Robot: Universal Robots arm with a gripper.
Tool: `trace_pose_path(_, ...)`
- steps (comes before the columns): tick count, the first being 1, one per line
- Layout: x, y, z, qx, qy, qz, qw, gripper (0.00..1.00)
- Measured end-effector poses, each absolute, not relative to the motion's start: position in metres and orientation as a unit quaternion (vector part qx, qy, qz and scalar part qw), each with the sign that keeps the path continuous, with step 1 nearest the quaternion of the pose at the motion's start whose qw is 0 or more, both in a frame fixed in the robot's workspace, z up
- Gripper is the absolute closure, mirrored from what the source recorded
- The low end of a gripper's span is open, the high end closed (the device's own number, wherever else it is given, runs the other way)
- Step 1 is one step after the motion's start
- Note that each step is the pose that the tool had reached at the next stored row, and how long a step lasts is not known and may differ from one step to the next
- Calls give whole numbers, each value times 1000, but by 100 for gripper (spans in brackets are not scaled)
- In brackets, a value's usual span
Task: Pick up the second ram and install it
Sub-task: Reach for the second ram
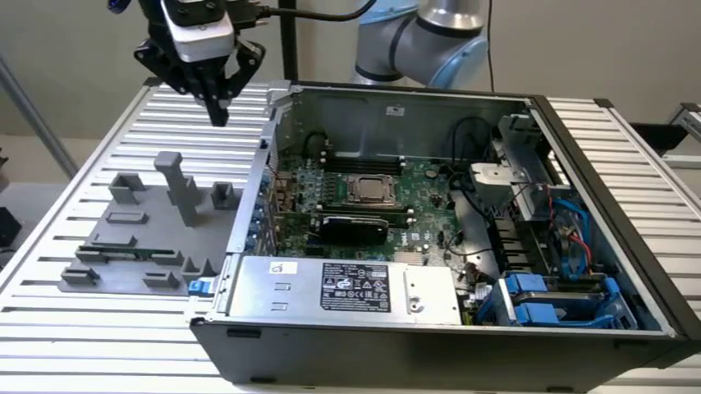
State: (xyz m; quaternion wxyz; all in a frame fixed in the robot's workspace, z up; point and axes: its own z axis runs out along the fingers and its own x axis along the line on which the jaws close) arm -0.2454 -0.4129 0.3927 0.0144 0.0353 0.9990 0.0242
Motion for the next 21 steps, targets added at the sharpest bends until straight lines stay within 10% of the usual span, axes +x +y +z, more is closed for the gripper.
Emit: trace_pose_path(21, -341, -420, 375, 35, 999, 22, 14, 100)
